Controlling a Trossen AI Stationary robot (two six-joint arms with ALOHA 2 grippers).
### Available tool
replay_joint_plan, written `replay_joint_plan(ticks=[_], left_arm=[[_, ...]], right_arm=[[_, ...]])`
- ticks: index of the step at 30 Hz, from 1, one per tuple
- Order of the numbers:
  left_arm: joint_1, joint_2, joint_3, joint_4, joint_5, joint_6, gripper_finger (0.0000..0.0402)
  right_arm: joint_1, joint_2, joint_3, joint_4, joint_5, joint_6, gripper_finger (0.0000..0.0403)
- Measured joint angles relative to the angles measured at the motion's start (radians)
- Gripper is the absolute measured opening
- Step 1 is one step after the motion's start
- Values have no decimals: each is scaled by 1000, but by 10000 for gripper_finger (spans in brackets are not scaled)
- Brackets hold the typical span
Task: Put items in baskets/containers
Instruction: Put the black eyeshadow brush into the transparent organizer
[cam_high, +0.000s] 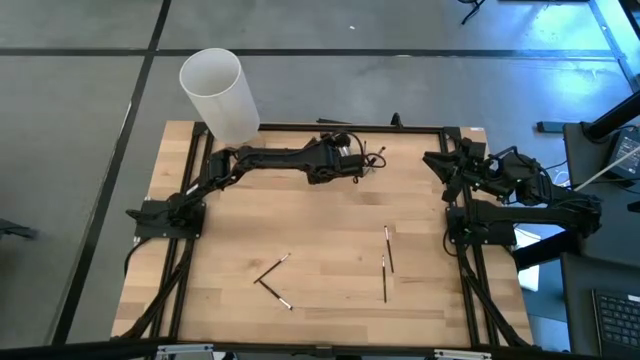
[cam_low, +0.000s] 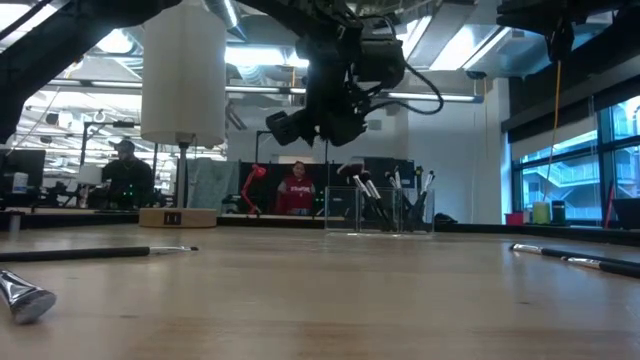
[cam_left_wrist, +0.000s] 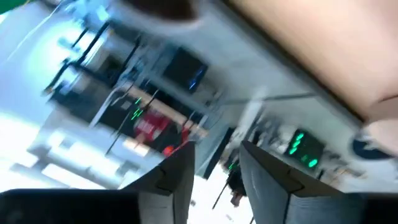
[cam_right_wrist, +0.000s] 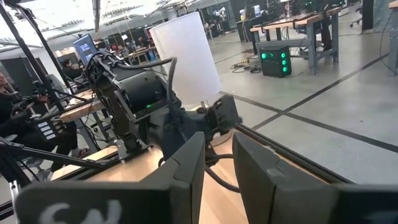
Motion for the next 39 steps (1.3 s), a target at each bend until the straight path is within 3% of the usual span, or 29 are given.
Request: replay_joint_plan(ticks=[3,8,17,21,26,30,35,39], left_arm=[[-12,0,0,94,-61,50,133],[-69,0,0,267,31,104,129],[-222,11,0,602,571,190,106],[-252,79,0,781,692,141,94],[-258,171,0,839,723,173,84],[-245,216,-2,821,728,106,77],[-239,218,0,844,765,-92,68],[-238,193,-1,842,741,-345,63]], right_arm=[[0,0,0,10,0,-7,84],[0,0,0,32,-1,-10,84],[0,0,0,37,-38,-8,84],[0,-1,0,38,-71,-8,84],[0,-1,0,59,-134,-10,84],[0,-2,0,56,-191,-42,84],[0,-2,0,33,-194,-55,84],[0,-1,0,-12,-193,-41,84]])
